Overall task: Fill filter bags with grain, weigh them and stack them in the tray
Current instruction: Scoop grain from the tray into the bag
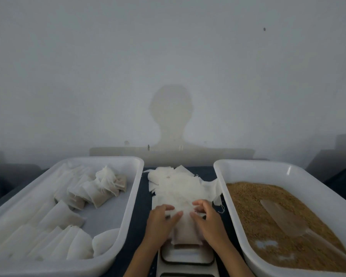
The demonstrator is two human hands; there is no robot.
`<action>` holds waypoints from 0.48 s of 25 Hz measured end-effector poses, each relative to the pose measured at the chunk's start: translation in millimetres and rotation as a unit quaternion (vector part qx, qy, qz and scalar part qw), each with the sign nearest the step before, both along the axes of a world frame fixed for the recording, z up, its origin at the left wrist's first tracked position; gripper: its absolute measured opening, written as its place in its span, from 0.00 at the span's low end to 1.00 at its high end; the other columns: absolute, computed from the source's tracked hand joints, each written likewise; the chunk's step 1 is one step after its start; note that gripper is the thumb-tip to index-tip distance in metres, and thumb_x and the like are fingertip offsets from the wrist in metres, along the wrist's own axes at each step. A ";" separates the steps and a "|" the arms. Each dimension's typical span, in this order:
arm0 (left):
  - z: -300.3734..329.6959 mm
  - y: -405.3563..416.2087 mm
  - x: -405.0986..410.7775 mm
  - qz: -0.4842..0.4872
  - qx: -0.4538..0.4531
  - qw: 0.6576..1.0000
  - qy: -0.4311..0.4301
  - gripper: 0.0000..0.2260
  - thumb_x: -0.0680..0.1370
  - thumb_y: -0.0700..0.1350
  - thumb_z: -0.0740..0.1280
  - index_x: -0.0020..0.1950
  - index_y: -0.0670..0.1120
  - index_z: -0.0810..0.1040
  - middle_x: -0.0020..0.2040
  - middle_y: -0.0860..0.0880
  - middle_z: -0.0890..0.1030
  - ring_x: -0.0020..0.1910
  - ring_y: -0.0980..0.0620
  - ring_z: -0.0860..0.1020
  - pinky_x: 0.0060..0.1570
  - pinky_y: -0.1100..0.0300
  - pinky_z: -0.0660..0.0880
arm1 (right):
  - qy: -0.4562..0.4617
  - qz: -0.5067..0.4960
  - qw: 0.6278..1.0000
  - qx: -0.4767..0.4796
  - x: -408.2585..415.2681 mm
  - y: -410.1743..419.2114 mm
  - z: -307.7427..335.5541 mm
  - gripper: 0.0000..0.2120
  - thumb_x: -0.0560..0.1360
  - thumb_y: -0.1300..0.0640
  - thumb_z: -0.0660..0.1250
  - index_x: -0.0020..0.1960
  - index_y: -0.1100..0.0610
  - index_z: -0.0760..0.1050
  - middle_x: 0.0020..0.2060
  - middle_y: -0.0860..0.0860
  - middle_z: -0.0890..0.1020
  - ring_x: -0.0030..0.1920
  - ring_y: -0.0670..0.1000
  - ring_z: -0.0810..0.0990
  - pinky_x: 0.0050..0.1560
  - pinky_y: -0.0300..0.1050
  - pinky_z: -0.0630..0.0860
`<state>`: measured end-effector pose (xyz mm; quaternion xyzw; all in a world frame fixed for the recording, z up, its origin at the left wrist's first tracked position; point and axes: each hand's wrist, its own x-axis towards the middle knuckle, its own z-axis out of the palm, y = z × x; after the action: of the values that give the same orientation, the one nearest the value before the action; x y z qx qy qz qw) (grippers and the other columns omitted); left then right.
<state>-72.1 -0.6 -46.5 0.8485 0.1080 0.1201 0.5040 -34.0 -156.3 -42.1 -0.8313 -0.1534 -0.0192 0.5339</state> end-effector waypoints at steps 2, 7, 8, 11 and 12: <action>7.3 -1.0 3.7 0.000 0.010 1.000 0.027 0.20 0.73 0.52 0.72 0.60 0.44 0.76 0.57 0.50 0.75 0.51 0.57 0.76 0.52 0.67 0.74 | -0.014 -0.002 1.000 -0.014 0.3 3.7 5.3 0.10 0.75 0.61 0.68 0.53 0.48 0.74 0.48 0.44 0.78 0.50 0.41 0.76 0.44 0.28 0.71; 39.5 -3.8 -10.3 0.013 0.095 0.995 -0.038 0.09 0.74 0.52 0.71 0.46 0.55 0.71 0.43 0.59 0.74 0.43 0.63 0.73 0.41 0.73 0.69 | -0.050 0.031 0.998 0.028 -8.7 15.9 35.5 0.10 0.75 0.61 0.69 0.49 0.47 0.75 0.47 0.42 0.80 0.50 0.41 0.78 0.51 0.32 0.73; 48.6 -2.0 -15.3 0.018 0.107 0.992 -0.059 0.09 0.75 0.51 0.70 0.43 0.56 0.69 0.39 0.58 0.73 0.39 0.63 0.72 0.38 0.73 0.68 | -0.066 0.041 0.996 0.036 -10.4 20.0 45.4 0.10 0.74 0.62 0.69 0.48 0.47 0.76 0.47 0.42 0.80 0.50 0.41 0.78 0.51 0.31 0.73; 79.7 15.6 -29.7 0.067 0.142 0.980 -0.119 0.10 0.76 0.50 0.68 0.41 0.52 0.67 0.32 0.55 0.70 0.31 0.61 0.68 0.32 0.71 0.65 | -0.125 0.078 0.987 0.063 -13.6 43.1 79.6 0.11 0.74 0.64 0.69 0.46 0.48 0.77 0.44 0.42 0.81 0.47 0.38 0.78 0.48 0.27 0.73; 90.0 24.1 -33.6 0.086 0.151 0.976 -0.130 0.09 0.76 0.49 0.68 0.42 0.51 0.68 0.32 0.55 0.69 0.30 0.61 0.67 0.31 0.71 0.64 | -0.141 0.090 0.984 0.064 -14.2 54.5 90.0 0.11 0.74 0.64 0.69 0.45 0.47 0.77 0.43 0.41 0.81 0.46 0.36 0.78 0.47 0.26 0.72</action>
<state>-105.7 23.5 43.4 0.8793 0.0947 0.2875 0.3678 -48.2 -101.8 47.9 -0.7671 -0.2998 -0.0974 0.5588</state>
